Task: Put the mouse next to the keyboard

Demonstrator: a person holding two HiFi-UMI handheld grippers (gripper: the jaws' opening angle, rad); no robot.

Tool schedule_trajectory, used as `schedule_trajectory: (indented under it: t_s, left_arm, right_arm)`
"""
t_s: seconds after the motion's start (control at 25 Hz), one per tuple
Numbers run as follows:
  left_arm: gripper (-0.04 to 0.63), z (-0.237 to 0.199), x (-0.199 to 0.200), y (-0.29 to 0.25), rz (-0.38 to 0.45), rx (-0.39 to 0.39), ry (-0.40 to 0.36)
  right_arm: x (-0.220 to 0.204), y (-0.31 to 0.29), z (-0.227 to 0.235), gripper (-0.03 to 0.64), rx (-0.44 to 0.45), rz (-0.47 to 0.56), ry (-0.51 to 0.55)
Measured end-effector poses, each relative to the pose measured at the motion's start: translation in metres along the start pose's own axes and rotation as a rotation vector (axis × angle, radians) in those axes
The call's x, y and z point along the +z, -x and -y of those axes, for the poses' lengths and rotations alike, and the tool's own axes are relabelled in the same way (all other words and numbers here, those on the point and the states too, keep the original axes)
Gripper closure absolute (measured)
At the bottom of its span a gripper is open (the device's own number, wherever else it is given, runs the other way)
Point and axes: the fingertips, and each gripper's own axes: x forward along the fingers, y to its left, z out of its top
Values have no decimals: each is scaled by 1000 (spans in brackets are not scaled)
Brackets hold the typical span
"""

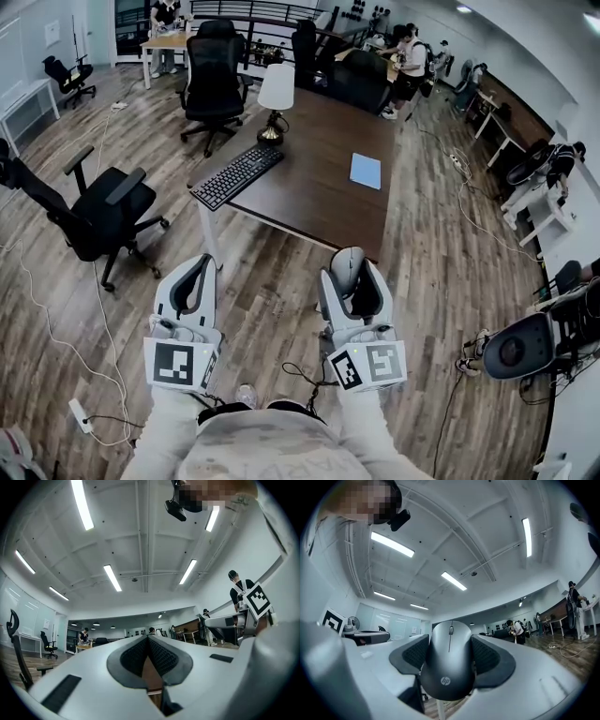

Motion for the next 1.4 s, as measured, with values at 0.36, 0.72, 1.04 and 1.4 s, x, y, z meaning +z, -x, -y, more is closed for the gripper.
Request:
schedule_trajectory:
  t_s: [0.36, 0.72, 1.04, 1.4]
  left_arm:
    - [589, -44, -14, -23, 11, -18, 3]
    - [589, -56, -26, -45, 15, -38, 29]
    - [589, -74, -39, -87, 16, -29, 23]
    - [589, -94, -55, -150, 18, -12, 21]
  right_arm:
    - [-12, -36, -12, 318, -44, 9, 25]
    - [-22, -53, -7, 316, -71, -1, 27]
    - [-37, -100, 11, 316, -57, 6, 20]
    - [-51, -165, 39, 316, -27, 9, 22]
